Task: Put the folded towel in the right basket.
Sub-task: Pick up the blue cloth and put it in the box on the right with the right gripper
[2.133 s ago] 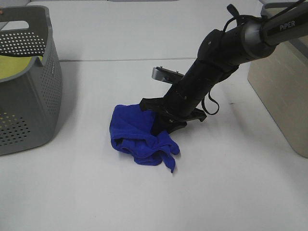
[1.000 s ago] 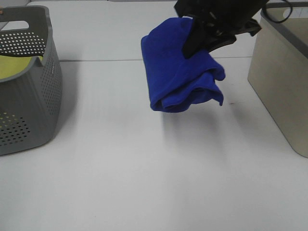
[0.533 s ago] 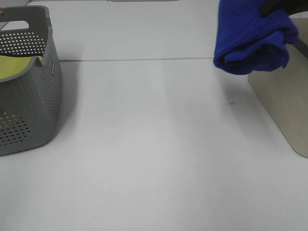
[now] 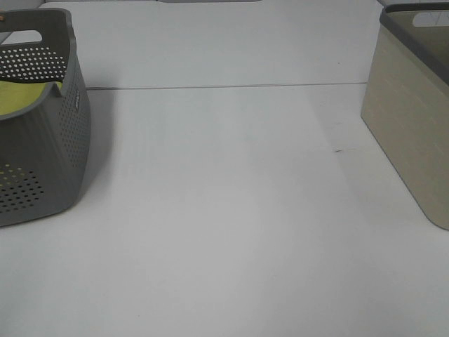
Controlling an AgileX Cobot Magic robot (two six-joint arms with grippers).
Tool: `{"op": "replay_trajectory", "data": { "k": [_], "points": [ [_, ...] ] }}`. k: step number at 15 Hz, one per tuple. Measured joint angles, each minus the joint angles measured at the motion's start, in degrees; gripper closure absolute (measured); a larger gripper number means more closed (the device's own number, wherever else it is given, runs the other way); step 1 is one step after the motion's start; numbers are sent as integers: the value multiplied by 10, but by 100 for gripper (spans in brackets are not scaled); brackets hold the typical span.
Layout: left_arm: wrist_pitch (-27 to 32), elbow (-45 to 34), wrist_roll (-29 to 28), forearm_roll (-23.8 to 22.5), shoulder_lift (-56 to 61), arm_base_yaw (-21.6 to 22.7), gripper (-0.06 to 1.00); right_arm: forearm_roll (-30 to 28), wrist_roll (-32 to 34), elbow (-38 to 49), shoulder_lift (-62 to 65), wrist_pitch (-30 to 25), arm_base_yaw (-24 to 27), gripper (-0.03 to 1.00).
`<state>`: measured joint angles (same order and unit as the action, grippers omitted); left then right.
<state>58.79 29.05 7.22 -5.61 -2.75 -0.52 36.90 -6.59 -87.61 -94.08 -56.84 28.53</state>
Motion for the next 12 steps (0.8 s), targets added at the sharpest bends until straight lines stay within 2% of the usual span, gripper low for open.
{"op": "replay_trajectory", "data": {
  "k": [12],
  "points": [
    [0,0,0,0,0,0,-4,-14,-9,0,-107,-5,4,76]
  ]
}}
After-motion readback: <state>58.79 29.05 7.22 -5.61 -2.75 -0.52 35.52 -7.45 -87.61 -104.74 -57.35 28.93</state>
